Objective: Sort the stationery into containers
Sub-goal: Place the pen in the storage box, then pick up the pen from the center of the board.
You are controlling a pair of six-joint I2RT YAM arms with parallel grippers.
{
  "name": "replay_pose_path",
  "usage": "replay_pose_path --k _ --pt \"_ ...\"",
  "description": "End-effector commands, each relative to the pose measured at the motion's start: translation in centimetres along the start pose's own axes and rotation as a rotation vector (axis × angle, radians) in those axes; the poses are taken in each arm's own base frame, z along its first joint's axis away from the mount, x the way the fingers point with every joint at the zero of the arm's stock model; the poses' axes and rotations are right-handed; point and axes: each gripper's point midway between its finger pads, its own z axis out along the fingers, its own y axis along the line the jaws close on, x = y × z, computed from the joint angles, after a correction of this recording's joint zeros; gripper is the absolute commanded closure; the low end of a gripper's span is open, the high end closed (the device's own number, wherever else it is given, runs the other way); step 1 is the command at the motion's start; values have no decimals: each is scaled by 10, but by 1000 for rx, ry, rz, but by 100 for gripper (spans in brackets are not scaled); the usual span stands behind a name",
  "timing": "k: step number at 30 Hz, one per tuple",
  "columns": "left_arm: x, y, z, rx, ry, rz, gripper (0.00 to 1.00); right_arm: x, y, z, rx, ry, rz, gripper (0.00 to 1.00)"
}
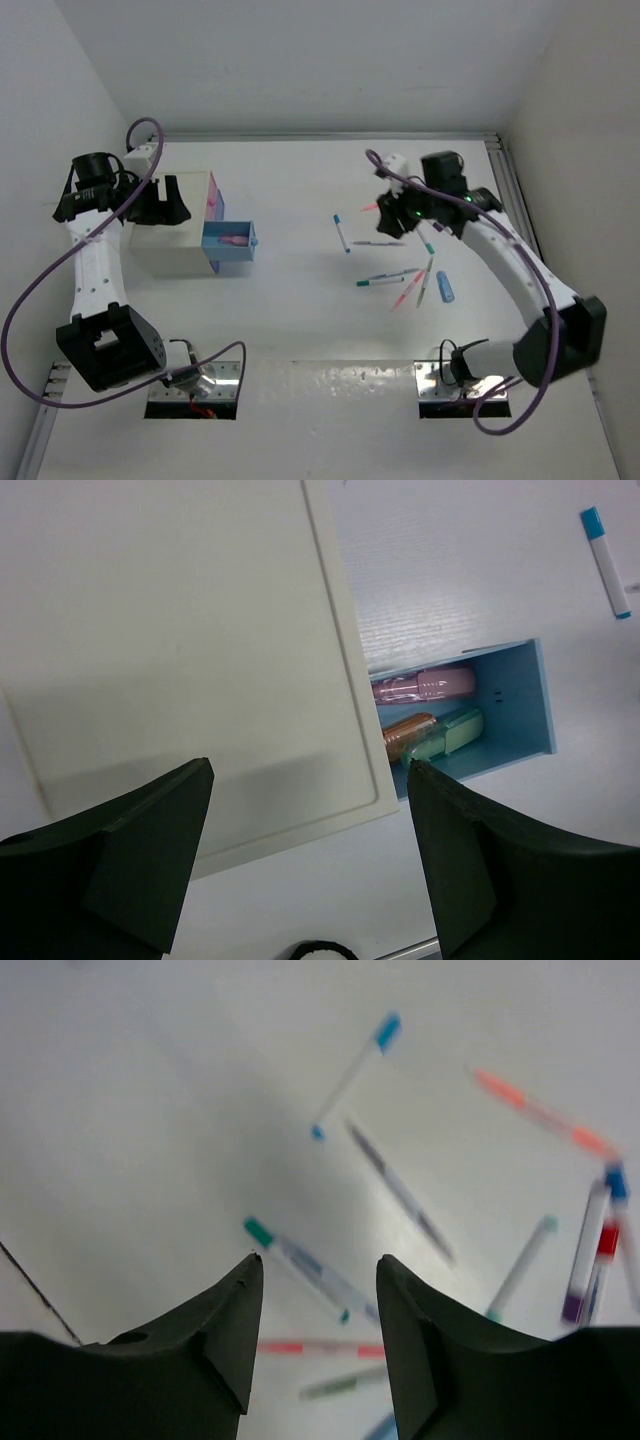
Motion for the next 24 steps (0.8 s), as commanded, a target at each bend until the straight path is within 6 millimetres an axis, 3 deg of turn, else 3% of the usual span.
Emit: replay_pose_path --k 1,2,4,5,11,16,24 --pt "-15 -2 -10 2 -67 26 15 88 -4 -28 82 166 112 51" --pt "-16 -2 -10 5 -67 26 15 119 -11 -37 110 219 185 50" --pt "-16 -1 -12 0 -69 25 15 138 -12 -50 132 241 224 50" --pt "-16 -2 -12 3 -71 28 15 160 -13 -56 145 279 275 50" --pt "-15 -2 -14 -3 -72 28 15 221 -29 -69 228 369 428 52" --pt "-12 -3 -12 0 -69 24 15 250 -51 -67 280 411 468 52" --pt "-12 1 -11 -12 -61 22 15 264 -62 -53 267 449 503 51"
